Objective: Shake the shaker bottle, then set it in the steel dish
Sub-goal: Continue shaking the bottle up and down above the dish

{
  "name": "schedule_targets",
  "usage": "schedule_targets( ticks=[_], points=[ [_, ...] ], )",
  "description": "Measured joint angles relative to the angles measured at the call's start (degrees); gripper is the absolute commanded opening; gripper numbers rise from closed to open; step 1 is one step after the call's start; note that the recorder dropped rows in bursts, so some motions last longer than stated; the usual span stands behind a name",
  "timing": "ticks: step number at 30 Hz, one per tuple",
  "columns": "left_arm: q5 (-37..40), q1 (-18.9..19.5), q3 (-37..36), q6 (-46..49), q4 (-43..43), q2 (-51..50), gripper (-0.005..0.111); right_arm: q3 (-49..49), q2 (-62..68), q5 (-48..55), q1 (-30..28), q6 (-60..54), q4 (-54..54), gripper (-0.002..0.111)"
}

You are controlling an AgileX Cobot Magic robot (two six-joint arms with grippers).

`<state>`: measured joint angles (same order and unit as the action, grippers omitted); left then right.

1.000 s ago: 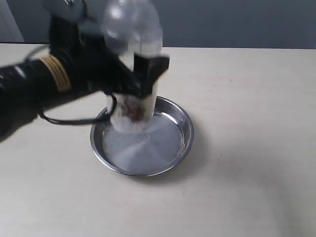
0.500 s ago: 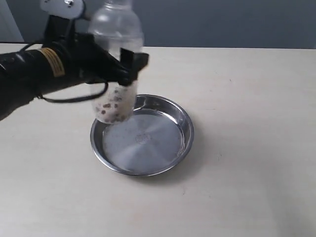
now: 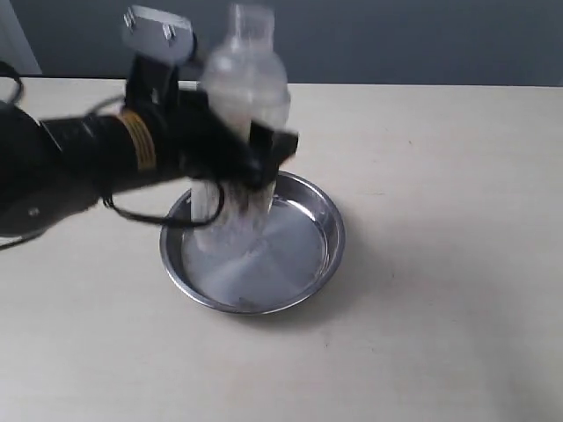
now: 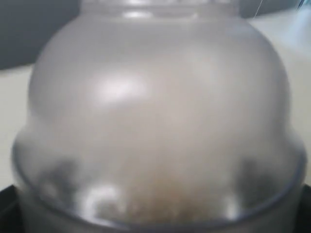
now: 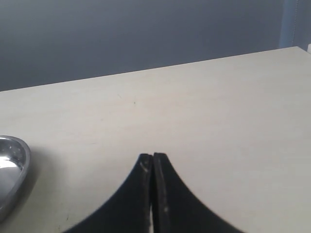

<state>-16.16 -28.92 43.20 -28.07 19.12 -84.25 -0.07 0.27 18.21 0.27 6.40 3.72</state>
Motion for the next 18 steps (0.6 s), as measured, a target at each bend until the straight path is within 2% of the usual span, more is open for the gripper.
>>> schedule_targets(
  ticks=[3, 6, 10, 13, 15, 18],
  points=[
    [4.0, 0.0, 1.0, -0.1, 0.8, 2.0, 0.000, 0.0, 0.0, 0.0, 0.0, 0.0, 0.0, -0.001],
    [0.0, 0.0, 6.0, 0.5, 1.2, 8.6, 0.000, 0.0, 0.0, 0.0, 0.0, 0.0, 0.0, -0.001],
    [-5.2, -0.4, 2.5, -0.3, 0.8, 6.1, 0.000, 0.0, 0.0, 0.0, 0.0, 0.0, 0.0, -0.001],
    [1.1, -0.6, -0.5, -1.5, 1.6, 2.0, 0.000, 0.0, 0.0, 0.0, 0.0, 0.0, 0.0, -0.001],
    [1.5, -0.6, 1.4, -0.8, 3.3, 5.5, 0.000, 0.0, 0.0, 0.0, 0.0, 0.0, 0.0, -0.001],
    [-2.3, -0.6, 4.0, -0.2, 2.9, 8.9, 0.000, 0.0, 0.0, 0.0, 0.0, 0.0, 0.0, -0.001]
  ],
)
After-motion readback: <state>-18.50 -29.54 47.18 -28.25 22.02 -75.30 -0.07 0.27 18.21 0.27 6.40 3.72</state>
